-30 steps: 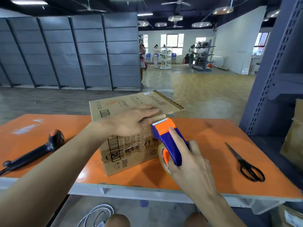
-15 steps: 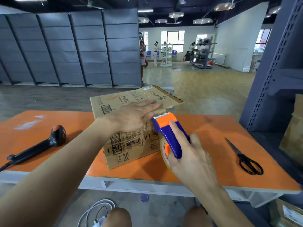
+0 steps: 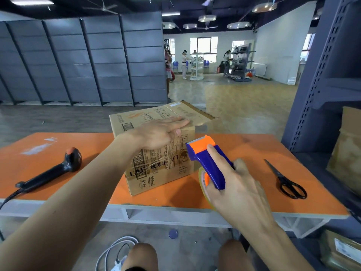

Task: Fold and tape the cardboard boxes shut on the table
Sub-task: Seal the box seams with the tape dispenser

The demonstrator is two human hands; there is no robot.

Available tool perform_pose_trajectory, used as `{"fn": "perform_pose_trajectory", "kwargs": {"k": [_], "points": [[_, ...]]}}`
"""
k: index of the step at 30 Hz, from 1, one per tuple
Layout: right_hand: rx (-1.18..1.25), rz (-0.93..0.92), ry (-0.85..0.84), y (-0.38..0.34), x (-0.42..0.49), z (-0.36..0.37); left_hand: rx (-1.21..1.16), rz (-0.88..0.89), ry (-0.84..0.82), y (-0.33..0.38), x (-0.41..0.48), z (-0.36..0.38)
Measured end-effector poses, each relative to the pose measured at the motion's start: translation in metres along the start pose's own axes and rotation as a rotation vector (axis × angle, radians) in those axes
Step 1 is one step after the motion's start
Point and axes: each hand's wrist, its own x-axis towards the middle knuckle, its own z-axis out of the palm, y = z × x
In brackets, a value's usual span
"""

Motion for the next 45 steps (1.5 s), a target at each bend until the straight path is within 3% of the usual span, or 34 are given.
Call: {"fn": "perform_pose_trajectory", "kwargs": {"k": [14,20,27,36,45], "points": [[-0.051,0.022,-0.121,0.003,-0.01,-0.015,-0.034,-0.027,-0.018,0.003,0.007,-0.003],[-0.136,0.011,-0.213,-0.002,0.015,-0.003,0.157,-0.107,0.091,0.028,0.036,-0.009],[-0.154,-0.001,-0.223,-0.001,0.02,0.002,0.031,-0.149,0.353,0.03,0.029,0.011],[-0.151,0.008,-0.21,0.001,0.013,0.001,-0.042,-0.149,0.19,0.025,0.029,0.002],[-0.165,0.008,-0.201,0.001,0.011,-0.001,0.235,-0.108,0.153,0.029,0.03,0.013]]}}
